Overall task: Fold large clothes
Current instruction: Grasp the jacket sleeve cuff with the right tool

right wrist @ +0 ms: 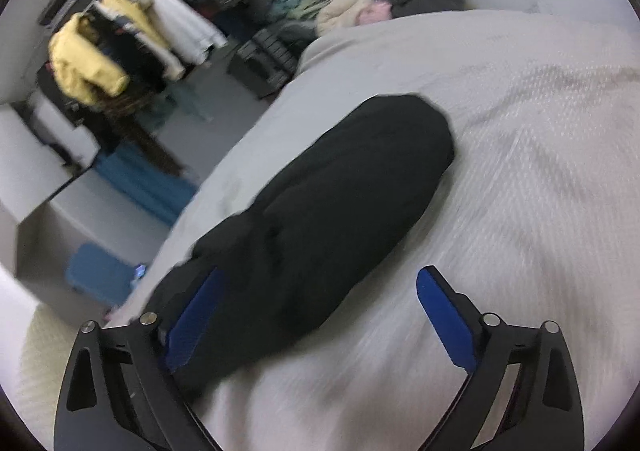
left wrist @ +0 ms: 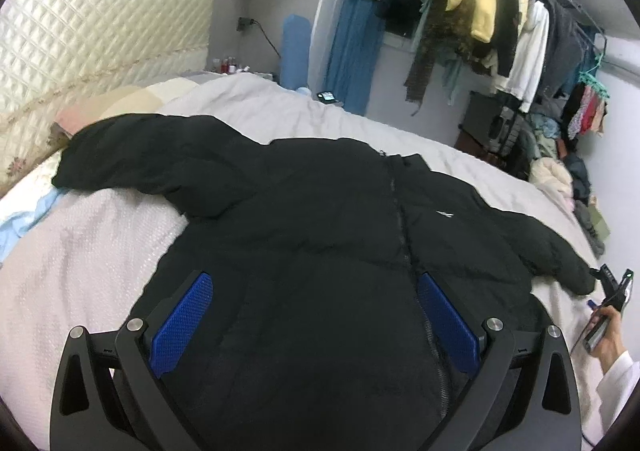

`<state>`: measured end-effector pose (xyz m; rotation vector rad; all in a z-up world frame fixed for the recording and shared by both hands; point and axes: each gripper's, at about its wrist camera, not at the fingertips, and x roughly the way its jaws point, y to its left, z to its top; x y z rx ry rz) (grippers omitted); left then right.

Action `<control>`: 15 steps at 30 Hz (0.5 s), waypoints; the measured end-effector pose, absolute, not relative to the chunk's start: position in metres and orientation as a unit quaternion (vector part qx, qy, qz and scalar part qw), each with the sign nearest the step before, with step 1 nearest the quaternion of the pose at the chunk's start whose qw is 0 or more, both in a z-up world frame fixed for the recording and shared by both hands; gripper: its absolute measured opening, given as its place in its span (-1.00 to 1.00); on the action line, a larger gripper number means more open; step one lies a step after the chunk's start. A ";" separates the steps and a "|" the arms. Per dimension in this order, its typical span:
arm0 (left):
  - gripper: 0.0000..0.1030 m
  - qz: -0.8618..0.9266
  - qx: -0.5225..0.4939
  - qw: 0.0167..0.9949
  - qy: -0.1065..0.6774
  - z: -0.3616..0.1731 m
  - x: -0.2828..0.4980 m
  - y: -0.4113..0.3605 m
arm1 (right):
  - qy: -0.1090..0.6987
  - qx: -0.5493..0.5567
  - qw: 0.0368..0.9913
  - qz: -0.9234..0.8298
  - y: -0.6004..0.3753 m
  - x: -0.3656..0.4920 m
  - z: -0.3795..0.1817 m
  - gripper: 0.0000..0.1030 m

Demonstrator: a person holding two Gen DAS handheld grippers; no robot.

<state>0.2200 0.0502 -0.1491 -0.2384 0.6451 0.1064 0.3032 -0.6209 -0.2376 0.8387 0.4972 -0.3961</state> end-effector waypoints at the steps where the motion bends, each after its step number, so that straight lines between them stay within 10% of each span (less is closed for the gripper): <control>1: 1.00 0.058 -0.112 0.940 0.317 -0.151 0.223 0.048 | 0.229 0.413 0.858 -0.201 -0.631 0.308 -0.245 0.81; 10: 1.00 0.068 -0.095 0.932 0.344 -0.171 0.250 0.037 | 0.208 0.414 0.866 -0.188 -0.649 0.348 -0.264 0.79; 15: 1.00 0.073 -0.088 0.929 0.351 -0.179 0.256 0.036 | 0.200 0.405 0.876 -0.168 -0.651 0.361 -0.258 0.39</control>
